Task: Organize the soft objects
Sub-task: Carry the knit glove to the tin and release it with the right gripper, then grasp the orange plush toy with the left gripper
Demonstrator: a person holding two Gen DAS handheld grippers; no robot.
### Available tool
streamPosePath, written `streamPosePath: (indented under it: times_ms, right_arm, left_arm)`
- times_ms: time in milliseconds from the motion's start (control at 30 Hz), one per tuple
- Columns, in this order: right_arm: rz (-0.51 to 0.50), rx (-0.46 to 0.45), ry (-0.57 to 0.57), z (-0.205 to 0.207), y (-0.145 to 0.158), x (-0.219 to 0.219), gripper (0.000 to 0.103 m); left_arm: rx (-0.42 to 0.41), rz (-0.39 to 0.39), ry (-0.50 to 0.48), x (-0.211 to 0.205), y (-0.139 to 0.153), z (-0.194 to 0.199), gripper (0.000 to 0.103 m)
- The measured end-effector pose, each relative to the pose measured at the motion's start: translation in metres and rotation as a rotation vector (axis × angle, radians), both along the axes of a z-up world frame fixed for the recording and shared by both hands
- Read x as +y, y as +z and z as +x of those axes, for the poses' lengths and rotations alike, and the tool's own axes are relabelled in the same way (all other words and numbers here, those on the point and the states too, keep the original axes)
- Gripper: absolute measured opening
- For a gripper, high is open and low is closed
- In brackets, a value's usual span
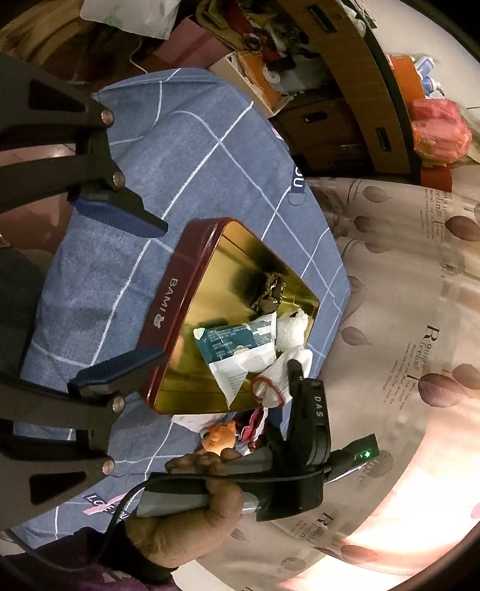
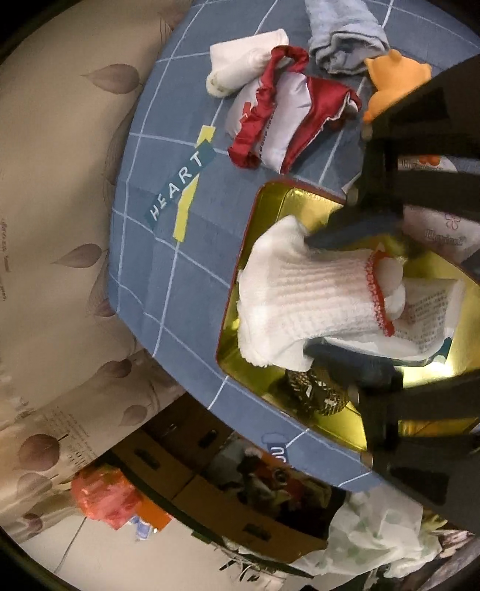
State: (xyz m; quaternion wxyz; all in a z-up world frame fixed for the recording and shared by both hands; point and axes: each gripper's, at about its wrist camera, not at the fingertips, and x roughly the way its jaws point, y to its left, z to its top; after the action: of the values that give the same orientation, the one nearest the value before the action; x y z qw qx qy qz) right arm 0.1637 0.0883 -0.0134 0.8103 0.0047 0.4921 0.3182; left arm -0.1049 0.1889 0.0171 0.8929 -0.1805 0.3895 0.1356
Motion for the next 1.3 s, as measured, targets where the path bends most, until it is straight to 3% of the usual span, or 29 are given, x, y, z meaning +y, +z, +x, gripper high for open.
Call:
streamPosePath:
  times_ms: [33, 167, 233, 300, 400, 667, 767, 967, 1033, 1133, 1300]
  right_arm:
    - [0.009, -0.009, -0.009, -0.002, 0.002, -0.003, 0.065]
    - [0.065, -0.065, -0.024, -0.01, 0.016, -0.022, 0.069]
    - [0.114, -0.096, -0.041, -0.017, 0.025, -0.043, 0.07]
    - [0.149, -0.132, -0.063, -0.028, 0.031, -0.07, 0.077]
    - [0.136, -0.194, -0.11, -0.052, 0.03, -0.116, 0.082]
    - [-0.248, -0.314, -0.262, -0.105, -0.02, -0.242, 0.086]
    - [-0.338, -0.323, -0.316, -0.113, -0.032, -0.283, 0.086]
    - [-0.475, -0.313, -0.472, -0.108, -0.054, -0.358, 0.086]
    - [-0.429, -0.286, -0.5, -0.106, -0.052, -0.376, 0.087]
    - [-0.311, -0.236, -0.519, -0.101, -0.051, -0.396, 0.098]
    - [-0.278, -0.231, -0.48, -0.098, -0.051, -0.395, 0.098]
  left_arm:
    - [0.0, 0.004, -0.001, -0.001, 0.0, 0.0, 0.063]
    - [0.013, 0.012, -0.009, -0.002, -0.002, 0.002, 0.063]
    - [0.016, 0.017, -0.011, -0.003, -0.002, 0.002, 0.063]
    - [0.014, 0.025, -0.012, -0.004, -0.001, 0.002, 0.063]
    - [0.003, 0.045, -0.018, -0.007, 0.001, 0.001, 0.063]
    - [-0.017, 0.13, -0.102, -0.031, 0.009, 0.001, 0.063]
    - [-0.049, 0.165, -0.18, -0.05, 0.015, -0.001, 0.063]
    - [-0.035, 0.179, -0.359, -0.095, 0.016, 0.007, 0.063]
    - [-0.028, 0.188, -0.414, -0.11, 0.018, 0.014, 0.063]
    - [-0.026, 0.176, -0.57, -0.134, 0.023, 0.041, 0.063]
    - [-0.007, 0.201, -0.794, -0.165, 0.031, 0.103, 0.063]
